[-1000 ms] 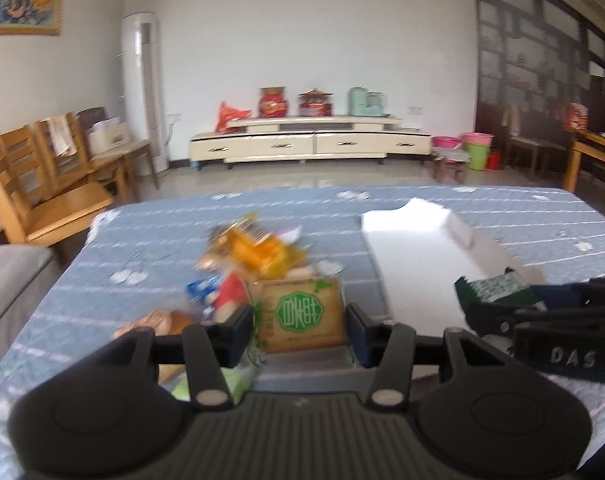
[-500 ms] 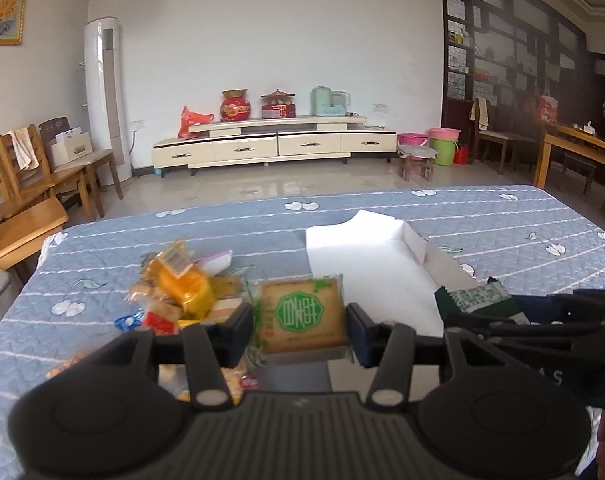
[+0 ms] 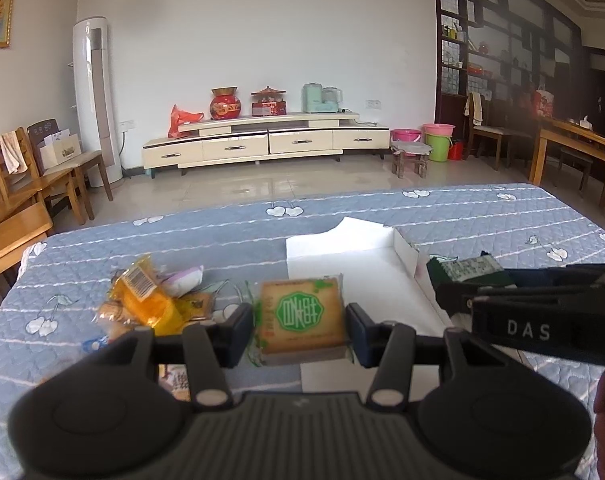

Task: Organize snacks
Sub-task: 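Carry the biscuit pack with the left gripper while the right gripper carries the green packet to the white tray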

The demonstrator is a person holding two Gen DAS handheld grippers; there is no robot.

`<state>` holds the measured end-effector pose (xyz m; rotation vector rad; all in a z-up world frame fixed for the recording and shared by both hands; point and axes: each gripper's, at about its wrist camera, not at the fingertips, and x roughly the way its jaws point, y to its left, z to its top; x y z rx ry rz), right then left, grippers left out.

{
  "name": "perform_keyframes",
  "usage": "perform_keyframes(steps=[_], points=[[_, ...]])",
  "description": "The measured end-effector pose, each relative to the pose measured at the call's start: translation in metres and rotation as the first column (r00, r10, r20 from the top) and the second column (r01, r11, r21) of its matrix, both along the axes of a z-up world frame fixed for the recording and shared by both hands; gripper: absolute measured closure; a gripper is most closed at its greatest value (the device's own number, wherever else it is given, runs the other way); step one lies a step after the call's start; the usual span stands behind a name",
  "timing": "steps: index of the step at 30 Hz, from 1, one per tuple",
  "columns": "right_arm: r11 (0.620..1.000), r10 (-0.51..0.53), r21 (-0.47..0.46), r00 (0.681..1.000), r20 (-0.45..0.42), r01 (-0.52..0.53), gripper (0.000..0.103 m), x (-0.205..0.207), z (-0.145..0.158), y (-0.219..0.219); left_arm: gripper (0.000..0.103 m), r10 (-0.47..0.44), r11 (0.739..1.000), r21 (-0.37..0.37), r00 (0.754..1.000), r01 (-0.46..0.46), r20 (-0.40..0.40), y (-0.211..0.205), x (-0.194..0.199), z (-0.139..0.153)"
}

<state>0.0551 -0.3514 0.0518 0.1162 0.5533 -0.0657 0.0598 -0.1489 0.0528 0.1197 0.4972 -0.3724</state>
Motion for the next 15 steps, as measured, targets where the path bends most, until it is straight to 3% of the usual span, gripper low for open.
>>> perform_keyframes(steps=[15], points=[[1.000,0.009,0.019,0.998,-0.062,-0.007,0.041,0.047,-0.013,-0.020,0.053,-0.018,1.000,0.021,0.999,0.019,-0.048,-0.033,0.034,-0.016]])
